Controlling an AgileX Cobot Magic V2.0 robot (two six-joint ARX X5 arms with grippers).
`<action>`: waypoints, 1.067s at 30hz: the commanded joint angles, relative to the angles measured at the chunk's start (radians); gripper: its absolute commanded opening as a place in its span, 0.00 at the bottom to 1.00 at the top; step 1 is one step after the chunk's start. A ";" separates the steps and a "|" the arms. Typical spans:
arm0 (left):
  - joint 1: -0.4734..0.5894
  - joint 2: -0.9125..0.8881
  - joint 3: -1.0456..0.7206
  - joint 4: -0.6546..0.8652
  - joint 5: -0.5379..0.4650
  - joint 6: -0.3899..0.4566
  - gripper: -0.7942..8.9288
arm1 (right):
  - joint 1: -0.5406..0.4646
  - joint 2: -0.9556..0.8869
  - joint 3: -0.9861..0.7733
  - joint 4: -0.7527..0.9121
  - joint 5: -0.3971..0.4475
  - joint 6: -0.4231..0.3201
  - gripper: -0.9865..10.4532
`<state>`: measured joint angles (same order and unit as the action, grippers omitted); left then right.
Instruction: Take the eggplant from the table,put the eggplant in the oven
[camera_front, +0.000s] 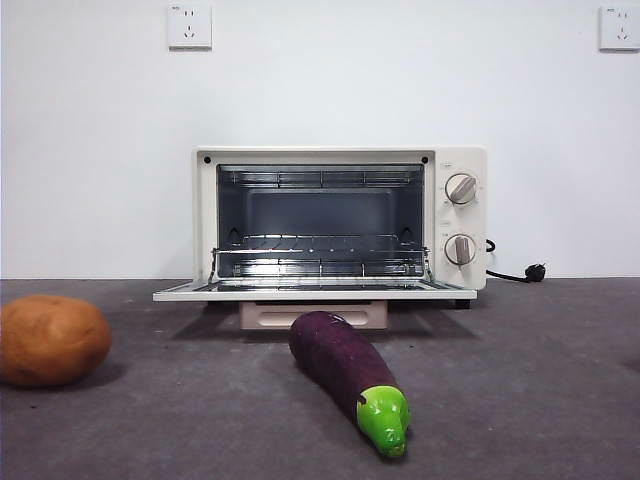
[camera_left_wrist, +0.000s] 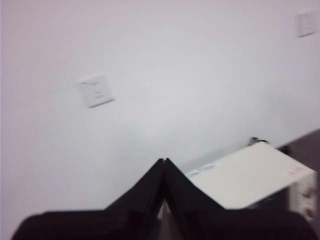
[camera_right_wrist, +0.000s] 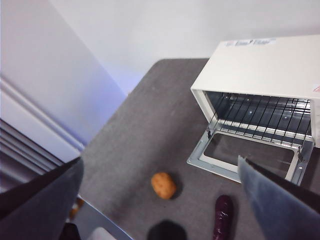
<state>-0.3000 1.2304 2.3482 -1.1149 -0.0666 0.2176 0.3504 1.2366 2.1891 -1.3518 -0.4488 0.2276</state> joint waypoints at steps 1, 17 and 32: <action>0.002 -0.024 -0.002 0.000 -0.032 0.019 0.08 | 0.049 0.029 -0.002 -0.022 0.058 -0.023 0.63; -0.006 -0.097 -0.004 -0.047 -0.043 0.020 0.08 | 0.326 0.229 -0.274 -0.022 0.325 -0.066 0.63; -0.084 -0.095 -0.004 -0.084 -0.042 0.022 0.08 | 0.472 0.354 -0.849 0.422 0.353 0.098 0.63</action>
<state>-0.3779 1.1385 2.3478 -1.1984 -0.1062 0.2279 0.8188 1.5810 1.3598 -0.9443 -0.1009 0.2874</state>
